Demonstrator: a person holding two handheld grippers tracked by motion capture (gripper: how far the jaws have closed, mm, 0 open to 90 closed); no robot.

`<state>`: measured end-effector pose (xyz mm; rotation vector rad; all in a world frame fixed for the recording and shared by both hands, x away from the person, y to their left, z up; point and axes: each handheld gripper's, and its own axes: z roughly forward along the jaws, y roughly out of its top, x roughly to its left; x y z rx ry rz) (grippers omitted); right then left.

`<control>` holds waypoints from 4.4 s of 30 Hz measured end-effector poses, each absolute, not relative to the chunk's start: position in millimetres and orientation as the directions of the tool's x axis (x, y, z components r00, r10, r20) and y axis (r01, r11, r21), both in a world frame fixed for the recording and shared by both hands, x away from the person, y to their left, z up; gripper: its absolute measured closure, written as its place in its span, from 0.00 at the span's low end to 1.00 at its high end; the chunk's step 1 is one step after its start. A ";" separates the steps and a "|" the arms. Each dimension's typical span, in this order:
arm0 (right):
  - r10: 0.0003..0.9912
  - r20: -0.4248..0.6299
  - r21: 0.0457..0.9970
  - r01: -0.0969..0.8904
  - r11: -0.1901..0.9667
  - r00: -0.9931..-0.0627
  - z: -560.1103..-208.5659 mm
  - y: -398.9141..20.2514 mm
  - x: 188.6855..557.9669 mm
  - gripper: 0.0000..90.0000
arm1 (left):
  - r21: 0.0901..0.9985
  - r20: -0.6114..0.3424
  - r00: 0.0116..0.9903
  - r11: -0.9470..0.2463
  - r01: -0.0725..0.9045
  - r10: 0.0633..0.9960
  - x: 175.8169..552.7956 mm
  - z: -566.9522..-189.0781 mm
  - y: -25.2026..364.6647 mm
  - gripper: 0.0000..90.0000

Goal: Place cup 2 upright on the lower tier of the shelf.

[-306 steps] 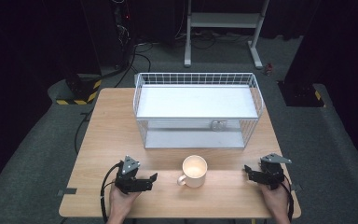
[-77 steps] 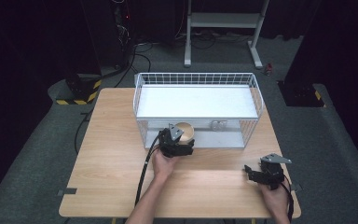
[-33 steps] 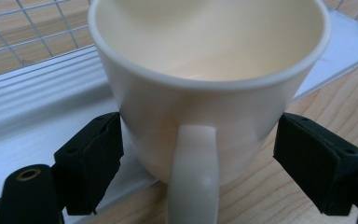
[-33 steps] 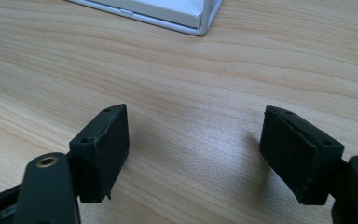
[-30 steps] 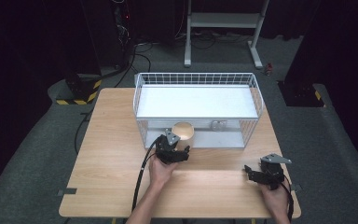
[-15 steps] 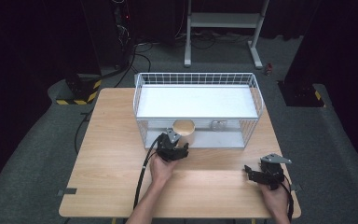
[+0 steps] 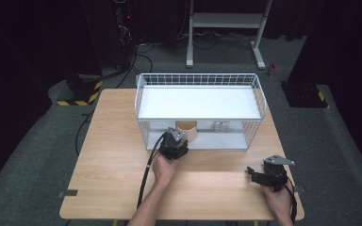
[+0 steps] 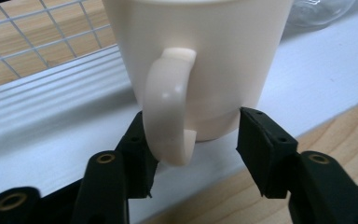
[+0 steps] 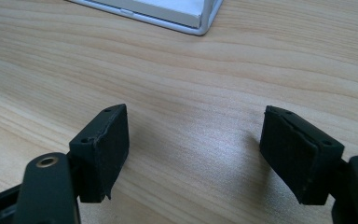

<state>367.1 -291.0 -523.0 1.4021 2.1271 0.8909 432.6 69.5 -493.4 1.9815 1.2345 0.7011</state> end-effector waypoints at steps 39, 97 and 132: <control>0.919 -0.013 0.719 0.635 0.282 -0.393 -523.1 -291.2 367.2 0.27 | 0.763 0.009 0.372 -0.247 0.597 0.928 461.3 -501.4 70.8 0.65; 0.920 -0.013 0.719 0.635 0.281 -0.392 -523.2 -291.1 367.3 0.27 | 0.852 -0.041 0.471 -0.216 0.477 0.881 393.7 -458.5 114.8 0.29; 0.920 -0.012 0.719 0.637 0.280 -0.391 -523.1 -291.1 367.2 0.27 | 0.857 -0.094 0.465 -0.166 0.488 0.880 372.4 -452.8 151.5 0.22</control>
